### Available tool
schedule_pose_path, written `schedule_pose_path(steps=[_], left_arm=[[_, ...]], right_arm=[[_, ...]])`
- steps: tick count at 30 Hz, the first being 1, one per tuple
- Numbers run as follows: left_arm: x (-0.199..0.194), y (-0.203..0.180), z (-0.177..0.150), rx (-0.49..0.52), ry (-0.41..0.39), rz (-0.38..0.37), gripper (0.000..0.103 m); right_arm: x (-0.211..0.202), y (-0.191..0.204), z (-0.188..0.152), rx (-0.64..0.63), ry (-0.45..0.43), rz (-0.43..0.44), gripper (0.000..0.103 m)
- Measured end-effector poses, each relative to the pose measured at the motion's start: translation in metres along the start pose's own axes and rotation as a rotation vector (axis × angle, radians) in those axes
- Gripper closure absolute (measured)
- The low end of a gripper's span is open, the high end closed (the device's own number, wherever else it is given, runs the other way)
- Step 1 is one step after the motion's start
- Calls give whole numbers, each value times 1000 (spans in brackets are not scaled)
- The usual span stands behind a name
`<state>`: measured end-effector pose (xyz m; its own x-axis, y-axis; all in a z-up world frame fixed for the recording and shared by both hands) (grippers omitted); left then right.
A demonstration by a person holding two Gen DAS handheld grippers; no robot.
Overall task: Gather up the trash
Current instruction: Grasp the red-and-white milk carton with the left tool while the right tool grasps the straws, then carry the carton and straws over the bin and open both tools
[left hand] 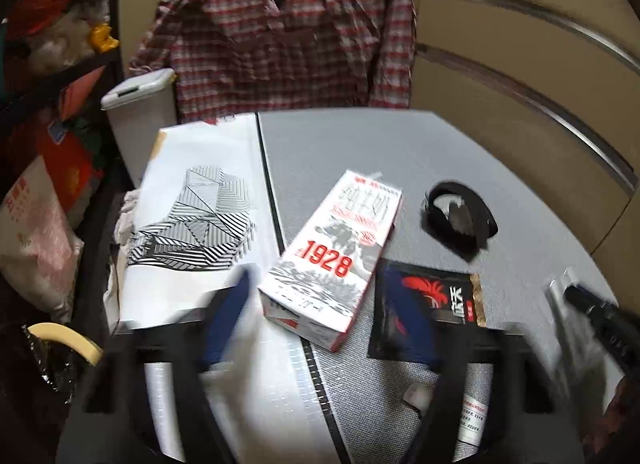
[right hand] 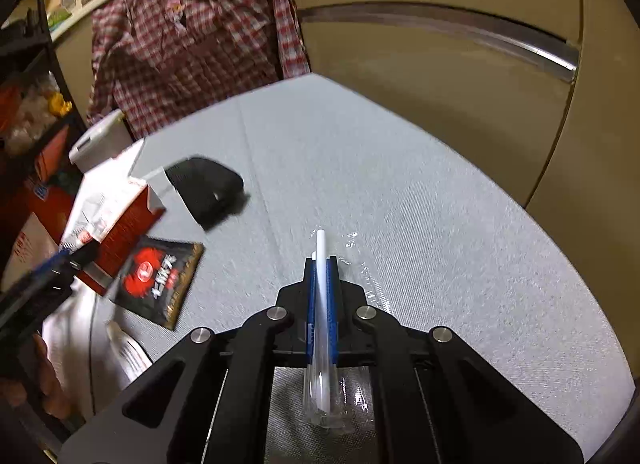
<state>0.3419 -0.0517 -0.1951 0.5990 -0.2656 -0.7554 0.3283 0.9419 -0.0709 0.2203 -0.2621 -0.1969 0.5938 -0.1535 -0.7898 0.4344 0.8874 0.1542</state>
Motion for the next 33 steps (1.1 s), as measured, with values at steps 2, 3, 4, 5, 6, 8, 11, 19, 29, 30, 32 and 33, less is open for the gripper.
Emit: schedule_pose_path(steps=[2,3,4,5,6,8,11,19,29,30,32,33], left_arm=[[-2,-4,0,9,-9,11,48],[-3,-6,0,20,-10,17,49],[-4,-8,0,23,-12,19,50],[-6,-8,0,23,-16,22,50],[-9,-8,1,19,-23,26,51],[-17,-3,3,-12,-38,35,51],[-32,5,6,-53,-62,35,51],[-75,9,0,-66,-112,73,52],[-158,17,-8,-77,-211,163,52],[-164,18,-9,-81,-216,169,52],[-184,22,-14,-98,-236,195,52],[-193,24,-16,-107,-245,207,52]], right_arm=[[-4,-1,2,5,-11,9,98],[-5,-2,3,8,-12,11,98],[-6,-2,3,13,-11,15,98],[-6,-2,3,14,-10,16,98],[-6,-2,3,13,-10,17,98],[-9,-3,3,18,-16,27,98],[-16,-7,5,21,-33,38,98],[-45,-23,7,69,-62,74,97],[-94,19,2,-28,-108,184,97],[-99,25,2,-40,-112,199,97],[-110,40,1,-69,-125,230,97],[-115,46,0,-80,-132,244,97]])
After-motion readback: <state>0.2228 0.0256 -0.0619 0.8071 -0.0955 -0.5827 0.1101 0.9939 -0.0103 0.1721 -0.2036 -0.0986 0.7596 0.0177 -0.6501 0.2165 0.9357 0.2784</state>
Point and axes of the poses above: each gripper's, at about its wrist camera, not at the fingertips, and x roughly the way its jaws point, y to its left, z to its top, the point moved 3 cm from there along x, roughly the way its jaws point, and after that the axes turned 6 degrees about y, right-handed, at the moved point
